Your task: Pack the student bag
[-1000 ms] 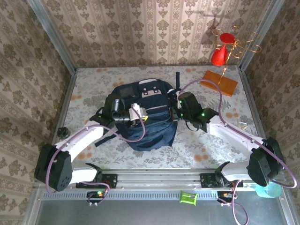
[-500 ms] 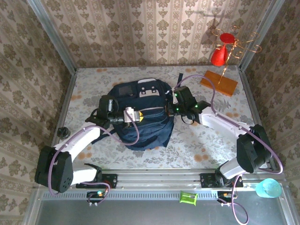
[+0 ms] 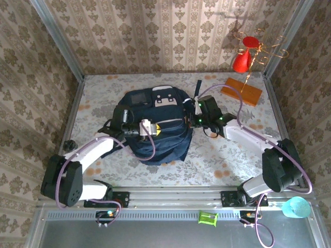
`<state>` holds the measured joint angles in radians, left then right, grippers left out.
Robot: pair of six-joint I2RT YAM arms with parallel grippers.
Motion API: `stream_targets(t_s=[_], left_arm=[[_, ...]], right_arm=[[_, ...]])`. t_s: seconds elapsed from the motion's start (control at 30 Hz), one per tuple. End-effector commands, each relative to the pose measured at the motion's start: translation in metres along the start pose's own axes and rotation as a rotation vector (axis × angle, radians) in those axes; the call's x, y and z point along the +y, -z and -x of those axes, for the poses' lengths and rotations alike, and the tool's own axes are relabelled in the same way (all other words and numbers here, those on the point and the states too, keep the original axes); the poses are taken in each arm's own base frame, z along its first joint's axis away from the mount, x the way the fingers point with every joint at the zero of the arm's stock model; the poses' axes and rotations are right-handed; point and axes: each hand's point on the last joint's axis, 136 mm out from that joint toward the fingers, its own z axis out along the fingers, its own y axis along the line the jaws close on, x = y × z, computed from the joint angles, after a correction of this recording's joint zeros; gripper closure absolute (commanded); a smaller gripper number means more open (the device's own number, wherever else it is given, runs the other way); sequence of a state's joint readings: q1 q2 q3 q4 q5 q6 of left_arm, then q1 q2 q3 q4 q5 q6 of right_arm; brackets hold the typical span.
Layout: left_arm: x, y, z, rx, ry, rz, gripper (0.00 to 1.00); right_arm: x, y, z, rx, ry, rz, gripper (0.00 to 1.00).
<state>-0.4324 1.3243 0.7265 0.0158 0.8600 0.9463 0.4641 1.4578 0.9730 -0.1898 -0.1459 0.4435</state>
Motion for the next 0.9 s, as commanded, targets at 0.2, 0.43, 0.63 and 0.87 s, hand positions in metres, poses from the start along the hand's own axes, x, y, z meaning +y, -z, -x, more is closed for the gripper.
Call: stream_targets(t_s=[0.2, 0.43, 0.63, 0.87], left_arm=[[0.011, 0.007, -0.002, -0.031, -0.015, -0.019, 0.96], [0.016, 0.020, -0.008, -0.035, 0.056, 0.049, 0.63], [0.031, 0.035, 0.015, -0.148, 0.146, 0.170, 0.32], [0.104, 0.090, -0.007, -0.161, 0.445, 0.673, 0.29]], right_arm=[[-0.085, 0.038, 0.020, -0.147, -0.056, -0.358, 0.81], [-0.100, 0.045, 0.029, -0.147, -0.007, -0.465, 0.63], [-0.110, 0.062, 0.040, -0.214, 0.017, -0.546, 0.55], [-0.141, 0.106, 0.046, -0.346, 0.045, -0.765, 0.26]])
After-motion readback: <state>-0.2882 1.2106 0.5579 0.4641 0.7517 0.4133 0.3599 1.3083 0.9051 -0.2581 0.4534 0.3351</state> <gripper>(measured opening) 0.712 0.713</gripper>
